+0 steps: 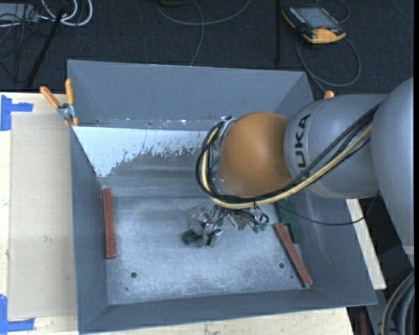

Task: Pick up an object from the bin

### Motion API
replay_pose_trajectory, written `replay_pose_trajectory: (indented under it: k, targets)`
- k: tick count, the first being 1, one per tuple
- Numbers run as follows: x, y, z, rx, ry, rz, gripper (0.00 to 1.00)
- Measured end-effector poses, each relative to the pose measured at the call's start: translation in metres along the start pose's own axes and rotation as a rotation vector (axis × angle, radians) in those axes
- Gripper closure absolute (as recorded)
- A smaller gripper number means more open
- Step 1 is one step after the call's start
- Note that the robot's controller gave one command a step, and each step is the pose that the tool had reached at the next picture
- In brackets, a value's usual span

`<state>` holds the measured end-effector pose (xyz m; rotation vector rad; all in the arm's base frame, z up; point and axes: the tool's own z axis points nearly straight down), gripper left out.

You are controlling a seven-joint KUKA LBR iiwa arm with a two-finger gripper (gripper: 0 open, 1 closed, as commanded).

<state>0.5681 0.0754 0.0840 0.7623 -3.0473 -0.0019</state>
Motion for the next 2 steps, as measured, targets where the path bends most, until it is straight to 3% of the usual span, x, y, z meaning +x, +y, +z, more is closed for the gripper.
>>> replay_pose_trajectory:
  k: [1,2]
  targets:
    - [-0.048,0.015,-0.084,0.002,-0.007,-0.218,1.0]
    - [-0.05,0.019,-0.174,0.005,-0.011,-0.201,1.0]
